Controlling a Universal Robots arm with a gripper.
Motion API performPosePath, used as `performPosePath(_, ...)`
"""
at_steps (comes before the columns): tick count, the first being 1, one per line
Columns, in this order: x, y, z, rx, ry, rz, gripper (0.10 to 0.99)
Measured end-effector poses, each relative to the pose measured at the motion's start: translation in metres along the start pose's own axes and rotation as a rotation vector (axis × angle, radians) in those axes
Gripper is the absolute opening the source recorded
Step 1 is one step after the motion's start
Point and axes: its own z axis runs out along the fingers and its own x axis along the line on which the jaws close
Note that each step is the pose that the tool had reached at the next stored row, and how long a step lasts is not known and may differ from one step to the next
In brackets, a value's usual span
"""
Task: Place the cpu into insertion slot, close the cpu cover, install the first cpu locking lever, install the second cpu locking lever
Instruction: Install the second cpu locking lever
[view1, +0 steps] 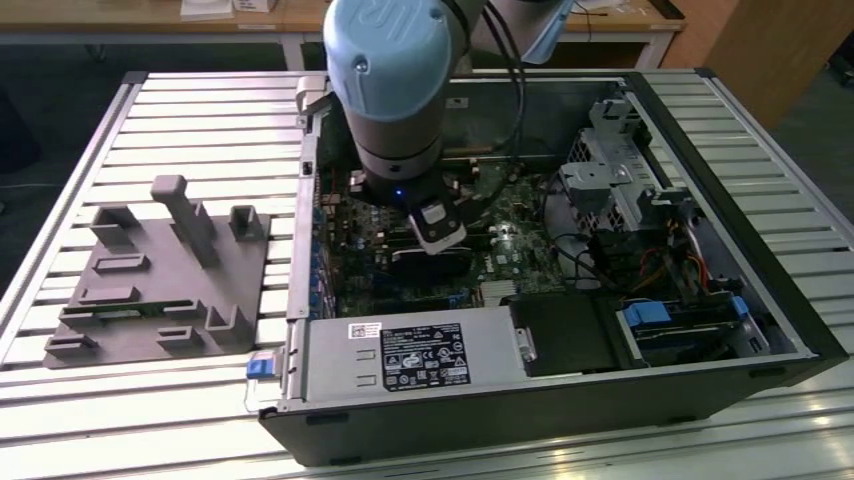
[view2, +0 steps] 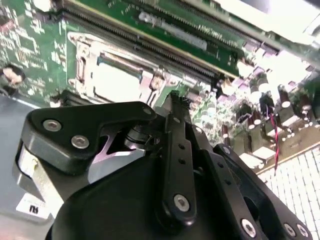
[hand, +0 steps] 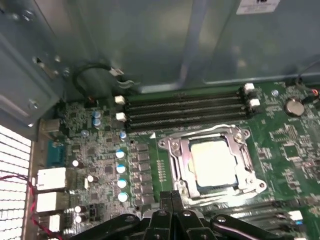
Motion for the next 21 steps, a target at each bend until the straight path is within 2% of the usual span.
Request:
performPosePath(4,-0.009,0.0016,0.001,0.027,-0.0057,0.003,0.106)
performPosePath(8,-0.0172,0.0034,0.0021,0.049,-0.0113,0.008,0.106)
performPosePath(17,-0.0201,0.0176,0.0088,0.061,-0.0185,0.022,0.106)
performPosePath(19,-0.0215,0.019,0.0095,0.07,-0.022,0.027,0.106)
performPosePath(21,-0.0233,0.0198,0.0101,0.084,-0.0268,0.033,0.106)
